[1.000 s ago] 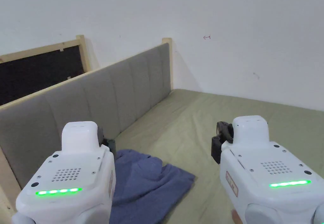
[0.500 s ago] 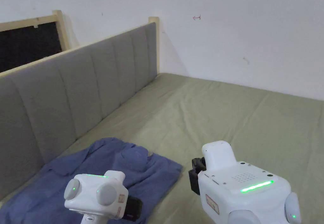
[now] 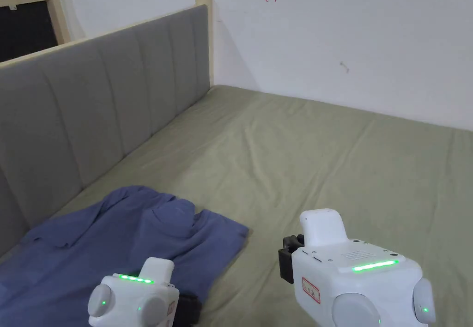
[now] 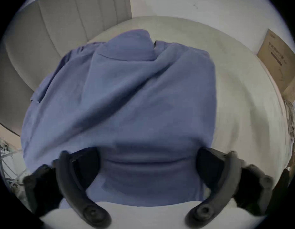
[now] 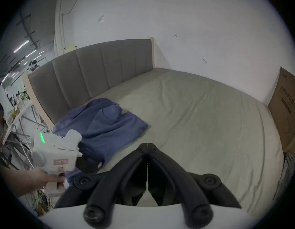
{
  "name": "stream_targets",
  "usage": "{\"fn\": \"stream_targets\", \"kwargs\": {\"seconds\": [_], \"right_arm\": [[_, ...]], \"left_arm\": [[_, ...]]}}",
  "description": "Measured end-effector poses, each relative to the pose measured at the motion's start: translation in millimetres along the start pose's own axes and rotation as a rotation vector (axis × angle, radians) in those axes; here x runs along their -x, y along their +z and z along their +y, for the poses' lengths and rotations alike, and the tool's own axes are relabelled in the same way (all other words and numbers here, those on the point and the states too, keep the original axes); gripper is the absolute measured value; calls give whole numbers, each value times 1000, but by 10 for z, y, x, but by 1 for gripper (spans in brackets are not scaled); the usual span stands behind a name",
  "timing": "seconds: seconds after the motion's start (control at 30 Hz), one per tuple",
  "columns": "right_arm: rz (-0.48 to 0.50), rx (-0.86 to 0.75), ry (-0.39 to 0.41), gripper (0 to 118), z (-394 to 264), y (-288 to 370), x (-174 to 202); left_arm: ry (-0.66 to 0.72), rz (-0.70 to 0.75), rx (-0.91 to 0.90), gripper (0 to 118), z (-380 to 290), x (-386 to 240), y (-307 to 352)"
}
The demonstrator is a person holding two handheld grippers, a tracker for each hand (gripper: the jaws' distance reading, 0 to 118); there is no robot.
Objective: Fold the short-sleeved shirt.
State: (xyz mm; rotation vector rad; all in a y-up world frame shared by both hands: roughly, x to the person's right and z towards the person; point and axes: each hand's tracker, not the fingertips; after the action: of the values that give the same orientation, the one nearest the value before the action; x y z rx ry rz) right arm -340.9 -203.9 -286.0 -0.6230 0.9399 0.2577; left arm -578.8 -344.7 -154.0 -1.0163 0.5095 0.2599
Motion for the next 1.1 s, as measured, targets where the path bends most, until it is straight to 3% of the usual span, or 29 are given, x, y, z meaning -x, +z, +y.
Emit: {"fn": "stream_targets", "kwargs": {"seconds": [0.03,0.1,0.13,0.17,0.23,0.33,0.53,0.77,1.1], "right_arm": [[-1,7,5,1,-11,3,-5],[-2,16,17,1,-28,36,-19],[-1,16,17,1,-37,66,-40],[-1,10,12,1,-45,105,-64],[-6,1,-1,1,-56,174,-102],[-16,-13,-18,1,-59,319,-188],[-68,-119,-83,1,-42,889,-456],[-192,-243,-143,1,-143,1828,-978],[-453,-366,-262,1,-491,2938,-1832]], "left_arm": [[13,-45,-33,108,16,46,85],[14,-35,-116,57,-14,115,287],[6,-1,-138,20,-22,158,379],[-18,63,-145,1,-27,211,496],[-19,40,-253,1,-24,329,775],[-113,125,-374,1,151,321,1258],[-75,33,-619,1,729,89,2285],[-133,-295,-759,1,1160,-1080,3024],[-366,-766,-631,1,1169,-3201,3149]]}}
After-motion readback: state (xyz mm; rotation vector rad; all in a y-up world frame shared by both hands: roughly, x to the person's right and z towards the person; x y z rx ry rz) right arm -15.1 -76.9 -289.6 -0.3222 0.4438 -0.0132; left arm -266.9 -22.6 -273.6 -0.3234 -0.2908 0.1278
